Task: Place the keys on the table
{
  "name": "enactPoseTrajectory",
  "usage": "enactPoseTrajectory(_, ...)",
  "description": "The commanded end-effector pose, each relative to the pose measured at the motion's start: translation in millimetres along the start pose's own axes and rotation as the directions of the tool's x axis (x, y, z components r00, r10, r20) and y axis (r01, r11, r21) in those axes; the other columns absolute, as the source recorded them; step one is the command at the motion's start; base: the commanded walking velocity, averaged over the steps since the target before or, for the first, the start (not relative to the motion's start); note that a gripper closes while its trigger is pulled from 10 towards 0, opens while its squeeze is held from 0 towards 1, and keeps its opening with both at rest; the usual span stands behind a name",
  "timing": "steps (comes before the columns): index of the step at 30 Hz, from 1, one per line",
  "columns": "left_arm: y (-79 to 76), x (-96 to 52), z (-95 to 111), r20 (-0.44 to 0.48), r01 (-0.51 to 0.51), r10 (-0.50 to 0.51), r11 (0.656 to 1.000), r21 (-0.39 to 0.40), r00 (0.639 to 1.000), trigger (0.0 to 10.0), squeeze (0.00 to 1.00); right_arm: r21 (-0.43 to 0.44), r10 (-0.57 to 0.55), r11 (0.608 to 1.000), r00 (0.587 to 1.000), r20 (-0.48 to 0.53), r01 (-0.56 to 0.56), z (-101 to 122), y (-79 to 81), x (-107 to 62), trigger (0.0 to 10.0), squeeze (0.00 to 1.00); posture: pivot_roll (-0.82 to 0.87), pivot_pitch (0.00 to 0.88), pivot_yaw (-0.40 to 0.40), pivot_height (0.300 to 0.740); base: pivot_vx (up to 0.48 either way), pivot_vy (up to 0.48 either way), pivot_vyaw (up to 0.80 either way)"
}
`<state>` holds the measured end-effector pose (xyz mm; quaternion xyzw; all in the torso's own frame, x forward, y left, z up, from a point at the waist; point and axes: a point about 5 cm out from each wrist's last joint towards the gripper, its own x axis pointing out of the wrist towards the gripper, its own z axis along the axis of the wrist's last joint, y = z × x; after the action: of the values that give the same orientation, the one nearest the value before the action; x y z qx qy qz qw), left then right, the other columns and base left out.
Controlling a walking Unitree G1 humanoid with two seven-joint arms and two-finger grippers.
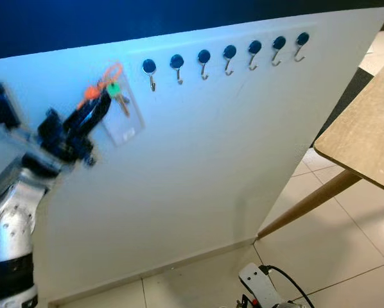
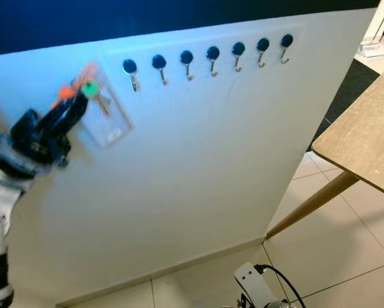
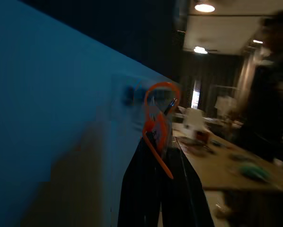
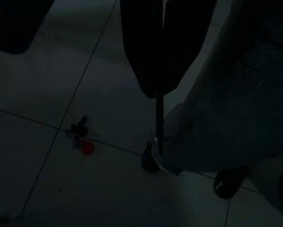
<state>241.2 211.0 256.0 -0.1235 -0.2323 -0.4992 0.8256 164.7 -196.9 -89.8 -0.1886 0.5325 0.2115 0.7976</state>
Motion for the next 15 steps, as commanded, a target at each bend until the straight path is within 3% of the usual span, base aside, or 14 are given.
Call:
enactPoseTrajectory(1,-19.4,-0.7,3.6,-0.031,0.169,-0.169,0.986,-0.007,0.985,10.0,0.0,0.003,0.047,0.999,0.993,-0.109,-0.047,-27.9,14.4,0.0,10.0,0.0,-0.05,0.075,0.043,0.74,0.0,0.0,0.0)
enactPoseTrajectory(7,-32.7,-12.6,-4.8,-0.065,0.245,-0.251,0.966,-0.089,0.966,10.0,0.0,0.004,0.049,0.999,0.993,-0.109,-0.049,-28.1,15.0,0.1,10.0,0.0,-0.05,0.077,0.046,0.74,0.0,0.0,0.0)
enactPoseTrajectory(12,-24.1,-35.7,-36.0,-0.212,0.118,-0.152,0.98,-0.163,0.965,10.0,0.0,0.003,0.051,0.999,0.993,-0.109,-0.051,-27.9,16.5,0.5,10.0,0.0,-0.04,0.077,0.046,0.74,0.0,0.0,0.0)
enactPoseTrajectory(15,-13.5,-63.0,-70.0,-0.376,-0.05,-0.027,0.98,-0.193,0.926,10.0,0.0,0.0,0.053,0.999,0.993,-0.108,-0.054,-27.4,17.4,0.8,10.0,0.0,-0.04,0.073,0.047,0.74,0.0,0.0,0.0)
